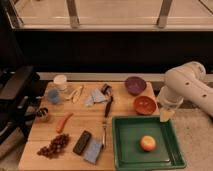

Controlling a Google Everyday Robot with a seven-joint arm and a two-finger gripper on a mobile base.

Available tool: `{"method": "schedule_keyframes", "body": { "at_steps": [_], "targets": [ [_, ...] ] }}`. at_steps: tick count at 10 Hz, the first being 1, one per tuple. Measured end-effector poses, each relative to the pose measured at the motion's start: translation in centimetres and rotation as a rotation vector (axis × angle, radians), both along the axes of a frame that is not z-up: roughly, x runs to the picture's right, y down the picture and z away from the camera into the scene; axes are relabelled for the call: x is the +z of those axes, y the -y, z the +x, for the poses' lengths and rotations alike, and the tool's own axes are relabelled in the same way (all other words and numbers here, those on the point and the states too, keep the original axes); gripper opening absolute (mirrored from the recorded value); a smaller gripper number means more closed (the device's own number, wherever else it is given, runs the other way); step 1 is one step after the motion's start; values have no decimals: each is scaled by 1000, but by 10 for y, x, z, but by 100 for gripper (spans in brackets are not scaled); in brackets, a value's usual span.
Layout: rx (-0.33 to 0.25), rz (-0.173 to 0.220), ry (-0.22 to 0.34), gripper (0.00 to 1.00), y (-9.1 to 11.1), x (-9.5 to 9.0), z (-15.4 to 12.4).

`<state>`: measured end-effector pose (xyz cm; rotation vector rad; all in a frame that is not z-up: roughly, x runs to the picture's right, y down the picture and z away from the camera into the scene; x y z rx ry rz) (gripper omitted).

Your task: Place apple in red bowl

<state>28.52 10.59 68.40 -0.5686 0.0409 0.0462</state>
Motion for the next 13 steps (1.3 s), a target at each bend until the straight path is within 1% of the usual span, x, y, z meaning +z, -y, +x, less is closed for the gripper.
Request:
{"method": "schedule_keyframes", "body": {
  "at_steps": [10,11,12,13],
  "targets": [
    [1,2,-1,65,1,-1,0],
    [22,5,12,65,0,-4,1],
    [64,0,40,65,-8,-5,5],
    [82,-6,54,65,-16,-2,3]
  ]
}}
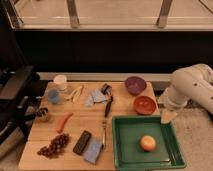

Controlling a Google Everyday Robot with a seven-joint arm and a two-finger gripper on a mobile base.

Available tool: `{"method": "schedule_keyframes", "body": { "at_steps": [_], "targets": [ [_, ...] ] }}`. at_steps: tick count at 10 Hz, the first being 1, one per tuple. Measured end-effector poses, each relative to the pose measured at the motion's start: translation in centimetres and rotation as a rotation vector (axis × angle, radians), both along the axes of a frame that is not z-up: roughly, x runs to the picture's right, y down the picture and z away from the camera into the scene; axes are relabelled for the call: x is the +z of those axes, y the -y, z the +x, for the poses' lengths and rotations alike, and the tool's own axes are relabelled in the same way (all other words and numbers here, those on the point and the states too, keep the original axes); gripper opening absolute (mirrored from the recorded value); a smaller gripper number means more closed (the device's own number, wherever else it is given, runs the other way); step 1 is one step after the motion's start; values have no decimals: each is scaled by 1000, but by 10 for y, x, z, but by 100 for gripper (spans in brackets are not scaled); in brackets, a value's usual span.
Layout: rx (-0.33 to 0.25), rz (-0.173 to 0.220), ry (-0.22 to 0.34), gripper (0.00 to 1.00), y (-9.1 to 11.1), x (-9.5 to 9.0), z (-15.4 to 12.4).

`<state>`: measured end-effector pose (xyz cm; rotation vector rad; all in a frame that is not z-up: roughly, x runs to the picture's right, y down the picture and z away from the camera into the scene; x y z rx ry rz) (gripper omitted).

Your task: Place apple in red bowl

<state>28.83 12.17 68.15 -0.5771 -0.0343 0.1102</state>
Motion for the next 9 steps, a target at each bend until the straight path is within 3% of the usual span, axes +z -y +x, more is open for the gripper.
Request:
{"method": "schedule_keyframes", "body": {
  "at_steps": [2,4,6,9],
  "targets": [
    [40,-25,30,65,-23,11,-5],
    [86,-82,66,65,-53,21,-11],
    [138,-151,91,65,-82,17,-12],
    [188,-207,128,65,-103,13,-16]
  ]
}}
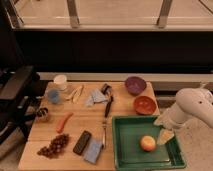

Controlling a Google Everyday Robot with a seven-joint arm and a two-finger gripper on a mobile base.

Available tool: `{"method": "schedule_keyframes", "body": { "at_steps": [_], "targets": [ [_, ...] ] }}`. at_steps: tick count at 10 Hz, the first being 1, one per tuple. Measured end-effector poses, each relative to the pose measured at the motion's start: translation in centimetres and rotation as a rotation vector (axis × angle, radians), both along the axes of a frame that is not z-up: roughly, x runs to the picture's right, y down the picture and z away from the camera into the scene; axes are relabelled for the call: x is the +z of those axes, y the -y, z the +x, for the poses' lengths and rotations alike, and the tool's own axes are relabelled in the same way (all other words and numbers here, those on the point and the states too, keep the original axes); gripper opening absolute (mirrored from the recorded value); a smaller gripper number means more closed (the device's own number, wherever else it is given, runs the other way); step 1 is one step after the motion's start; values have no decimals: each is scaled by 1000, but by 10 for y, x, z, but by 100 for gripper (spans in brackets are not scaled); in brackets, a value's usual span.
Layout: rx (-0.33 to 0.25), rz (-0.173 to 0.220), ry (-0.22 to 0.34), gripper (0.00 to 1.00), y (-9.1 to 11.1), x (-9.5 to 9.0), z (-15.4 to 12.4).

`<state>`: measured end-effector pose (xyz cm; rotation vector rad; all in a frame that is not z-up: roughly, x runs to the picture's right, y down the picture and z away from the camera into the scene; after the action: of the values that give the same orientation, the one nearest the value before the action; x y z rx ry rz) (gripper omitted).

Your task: Place apple in red bowl

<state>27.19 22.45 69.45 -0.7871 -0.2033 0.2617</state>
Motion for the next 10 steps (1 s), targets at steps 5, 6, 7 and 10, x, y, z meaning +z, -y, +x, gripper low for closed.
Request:
{"method": "schedule_keyframes", "body": {
  "at_steps": [5,6,7,10],
  "targets": [
    [77,-11,19,65,-38,11,-20],
    [84,-12,22,65,-47,18,-25],
    [87,-13,29,65,-51,25,-29],
    [98,2,33,65,-56,40,-31]
  ]
}}
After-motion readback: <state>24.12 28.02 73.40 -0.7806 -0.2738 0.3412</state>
